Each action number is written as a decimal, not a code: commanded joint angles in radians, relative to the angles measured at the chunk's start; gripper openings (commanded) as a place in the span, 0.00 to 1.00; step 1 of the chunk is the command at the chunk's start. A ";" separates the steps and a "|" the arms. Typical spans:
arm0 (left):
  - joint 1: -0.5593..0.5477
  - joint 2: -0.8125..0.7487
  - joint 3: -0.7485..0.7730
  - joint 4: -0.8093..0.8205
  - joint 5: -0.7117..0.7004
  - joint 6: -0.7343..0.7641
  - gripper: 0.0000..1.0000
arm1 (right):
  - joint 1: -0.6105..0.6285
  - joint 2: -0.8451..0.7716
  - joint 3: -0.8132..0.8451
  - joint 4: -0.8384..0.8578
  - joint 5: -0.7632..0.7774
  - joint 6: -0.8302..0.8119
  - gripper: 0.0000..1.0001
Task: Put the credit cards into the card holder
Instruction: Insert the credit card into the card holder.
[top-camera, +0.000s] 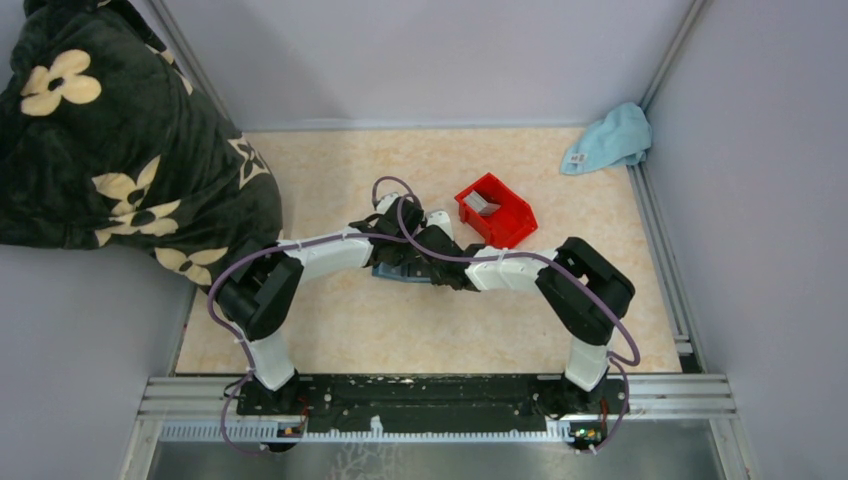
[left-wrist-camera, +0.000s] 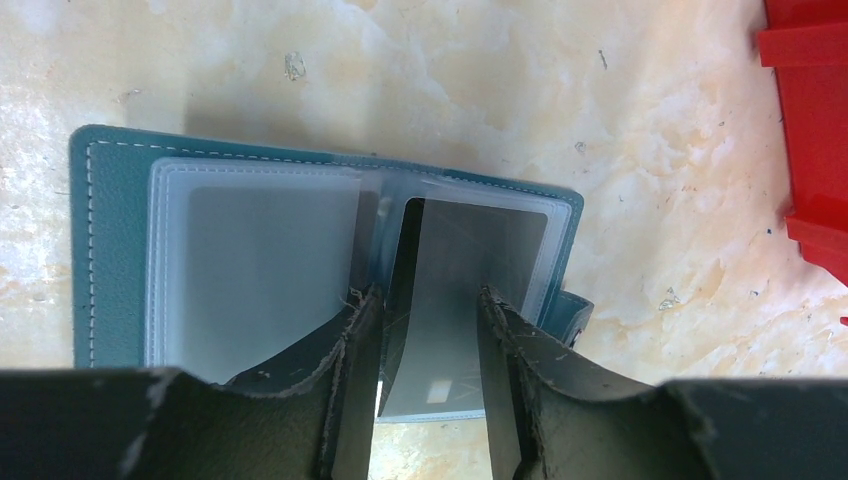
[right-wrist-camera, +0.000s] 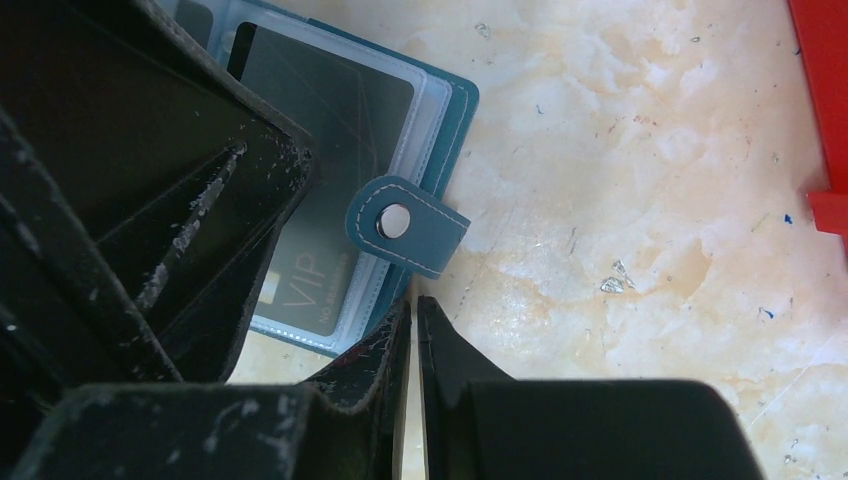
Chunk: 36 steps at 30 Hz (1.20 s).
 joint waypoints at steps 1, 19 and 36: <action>-0.073 0.022 0.007 0.046 0.091 0.021 0.45 | 0.029 0.007 0.062 0.074 -0.038 -0.071 0.09; -0.083 0.061 0.008 0.053 0.114 0.068 0.35 | 0.029 -0.001 0.046 0.078 -0.031 -0.077 0.10; -0.086 -0.031 -0.029 0.067 0.052 0.116 0.23 | 0.029 -0.017 0.031 0.084 -0.018 -0.080 0.10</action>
